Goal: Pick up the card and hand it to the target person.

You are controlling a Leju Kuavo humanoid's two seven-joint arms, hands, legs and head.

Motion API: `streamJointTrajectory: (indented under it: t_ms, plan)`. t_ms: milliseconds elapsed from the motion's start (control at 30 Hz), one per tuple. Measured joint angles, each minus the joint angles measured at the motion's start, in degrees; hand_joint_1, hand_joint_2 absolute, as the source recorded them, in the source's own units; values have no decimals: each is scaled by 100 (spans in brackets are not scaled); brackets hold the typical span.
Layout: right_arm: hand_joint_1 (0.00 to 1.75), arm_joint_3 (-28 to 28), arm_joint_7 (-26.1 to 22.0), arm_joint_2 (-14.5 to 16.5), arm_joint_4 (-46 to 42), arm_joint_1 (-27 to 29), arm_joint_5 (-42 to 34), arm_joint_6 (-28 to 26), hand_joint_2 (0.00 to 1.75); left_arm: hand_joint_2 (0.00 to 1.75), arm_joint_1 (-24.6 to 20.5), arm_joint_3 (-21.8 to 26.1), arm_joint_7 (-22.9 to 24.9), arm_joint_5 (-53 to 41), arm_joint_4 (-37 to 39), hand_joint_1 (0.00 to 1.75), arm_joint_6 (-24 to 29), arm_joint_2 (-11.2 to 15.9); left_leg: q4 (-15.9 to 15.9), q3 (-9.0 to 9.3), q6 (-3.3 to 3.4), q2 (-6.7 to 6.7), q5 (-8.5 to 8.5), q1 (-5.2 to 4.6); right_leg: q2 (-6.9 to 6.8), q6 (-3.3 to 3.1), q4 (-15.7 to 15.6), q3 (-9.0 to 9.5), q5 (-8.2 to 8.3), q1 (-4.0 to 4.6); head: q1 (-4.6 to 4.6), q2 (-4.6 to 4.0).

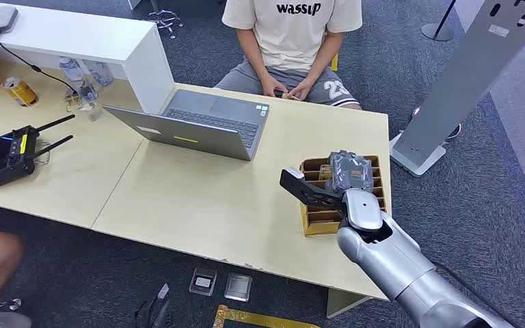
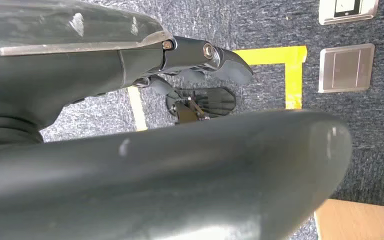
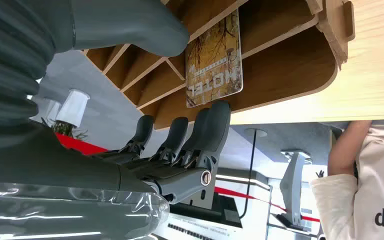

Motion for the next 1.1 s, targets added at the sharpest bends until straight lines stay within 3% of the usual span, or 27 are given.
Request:
streamJointTrajectory:
  t_ms: [133,267,367,733,1000,1100]
  plan:
    - [98,0,-3,0,0,-1,-9,3,175,0,0,0,0,0,1,0,-2,0,0,0,0,0,0,0,0,0,0,0,0,0,0,0]
    - [123,-2,-3,-2,0,-4,-5,3,175,0,0,0,0,0,2,0,-3,0,0,1,0,0,0,0,0,0,0,0,0,0,0,0]
    - [130,-2,-3,-2,0,-1,-7,3,175,0,0,0,0,0,2,0,-4,0,0,1,0,0,0,0,0,0,0,0,0,0,0,0]
    - [137,-2,1,-4,-2,-7,-19,28,175,0,0,0,0,0,2,0,-4,0,0,3,0,0,0,0,0,0,0,2,0,0,0,0]
    - [160,-4,-4,-7,-2,-14,-37,45,175,0,0,0,-2,-2,2,0,-15,0,0,4,0,0,0,0,0,0,0,2,0,0,0,0]
    - [161,-4,-11,-7,-2,-17,-62,45,175,0,0,0,-14,-16,2,0,-36,0,0,4,0,0,0,0,0,0,0,2,0,0,0,0]
